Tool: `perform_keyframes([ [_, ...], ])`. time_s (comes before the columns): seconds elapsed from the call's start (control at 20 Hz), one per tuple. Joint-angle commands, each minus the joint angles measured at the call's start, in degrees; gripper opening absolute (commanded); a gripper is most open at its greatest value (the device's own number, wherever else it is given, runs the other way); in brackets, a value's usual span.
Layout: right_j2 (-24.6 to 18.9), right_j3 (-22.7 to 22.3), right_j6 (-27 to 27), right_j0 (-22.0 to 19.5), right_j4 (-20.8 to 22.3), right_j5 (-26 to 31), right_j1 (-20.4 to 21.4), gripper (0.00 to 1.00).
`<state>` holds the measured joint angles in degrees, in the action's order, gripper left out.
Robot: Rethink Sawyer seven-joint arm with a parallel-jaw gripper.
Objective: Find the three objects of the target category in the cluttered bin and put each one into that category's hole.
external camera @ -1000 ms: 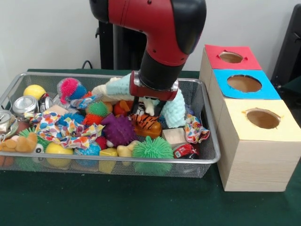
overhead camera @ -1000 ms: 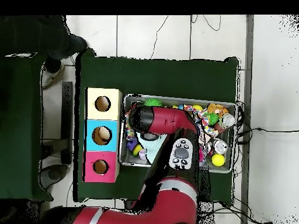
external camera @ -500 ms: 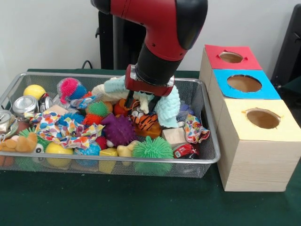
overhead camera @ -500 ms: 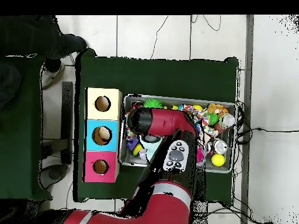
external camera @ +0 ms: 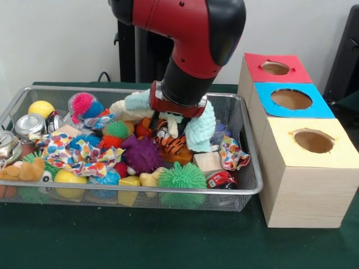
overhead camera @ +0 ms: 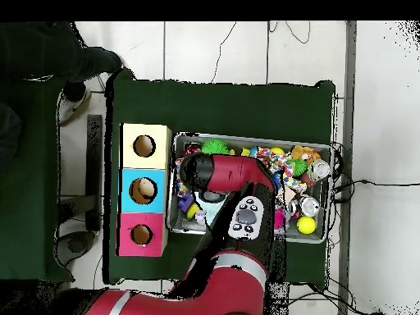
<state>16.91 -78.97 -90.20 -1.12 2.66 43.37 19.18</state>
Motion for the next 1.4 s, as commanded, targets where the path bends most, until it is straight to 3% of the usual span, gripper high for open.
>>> perform_keyframes([
  [0.05,-5.4,-3.1,-11.7,-1.5,-2.3,-5.1,-3.4,1.00],
  [0.4,-11.8,-7.9,-9.5,-5.7,-4.9,-13.8,-2.6,1.00],
  [1.1,-14.5,-13.0,-10.2,-7.9,-4.1,-23.5,0.9,1.00],
  [1.15,-14.6,-13.0,-10.2,-8.0,-4.2,-23.8,1.0,0.00],
  [1.4,-15.3,-13.7,-9.9,-8.7,-4.1,-25.5,1.2,0.00],
])
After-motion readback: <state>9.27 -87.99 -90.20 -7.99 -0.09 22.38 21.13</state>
